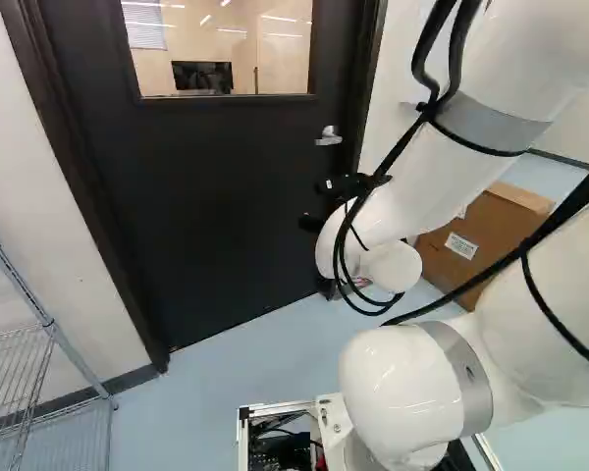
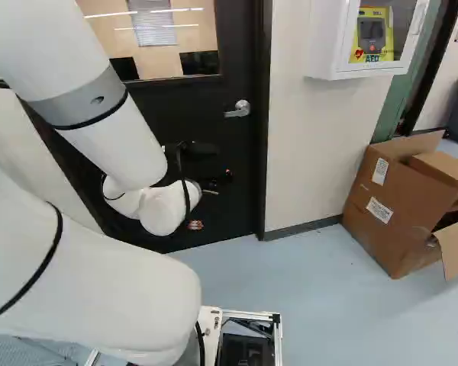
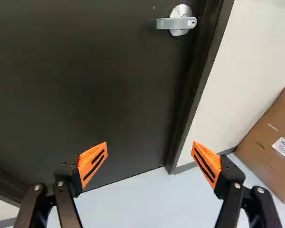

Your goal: Open the door and move inside

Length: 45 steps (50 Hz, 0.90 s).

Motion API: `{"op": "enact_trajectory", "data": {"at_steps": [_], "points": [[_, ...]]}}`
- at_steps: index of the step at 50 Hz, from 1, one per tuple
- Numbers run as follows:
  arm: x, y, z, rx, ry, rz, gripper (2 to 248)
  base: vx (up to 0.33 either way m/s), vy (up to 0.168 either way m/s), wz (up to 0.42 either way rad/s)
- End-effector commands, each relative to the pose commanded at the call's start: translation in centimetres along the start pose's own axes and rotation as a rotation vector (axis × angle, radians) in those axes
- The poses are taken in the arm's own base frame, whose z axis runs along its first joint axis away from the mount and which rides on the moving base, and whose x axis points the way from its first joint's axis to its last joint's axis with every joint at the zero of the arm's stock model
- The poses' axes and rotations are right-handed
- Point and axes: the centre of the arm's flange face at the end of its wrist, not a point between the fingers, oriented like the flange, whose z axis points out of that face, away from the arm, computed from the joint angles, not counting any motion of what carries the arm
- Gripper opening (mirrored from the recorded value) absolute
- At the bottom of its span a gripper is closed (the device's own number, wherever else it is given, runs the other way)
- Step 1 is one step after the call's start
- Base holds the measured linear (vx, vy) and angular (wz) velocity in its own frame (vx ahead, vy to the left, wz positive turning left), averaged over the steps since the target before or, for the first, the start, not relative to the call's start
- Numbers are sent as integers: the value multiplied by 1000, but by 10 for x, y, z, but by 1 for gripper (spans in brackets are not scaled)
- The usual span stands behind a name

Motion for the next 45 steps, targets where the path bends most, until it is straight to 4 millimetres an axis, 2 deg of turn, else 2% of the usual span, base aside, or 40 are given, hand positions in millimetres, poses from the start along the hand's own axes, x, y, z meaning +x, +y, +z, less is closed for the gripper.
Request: {"op": "enact_trajectory", "data": {"at_steps": [18, 45], "points": [[0, 0, 0, 0, 0, 0, 247, 103, 46, -14], [3, 0, 5, 0, -3, 0, 247, 3, 3, -1]]}}
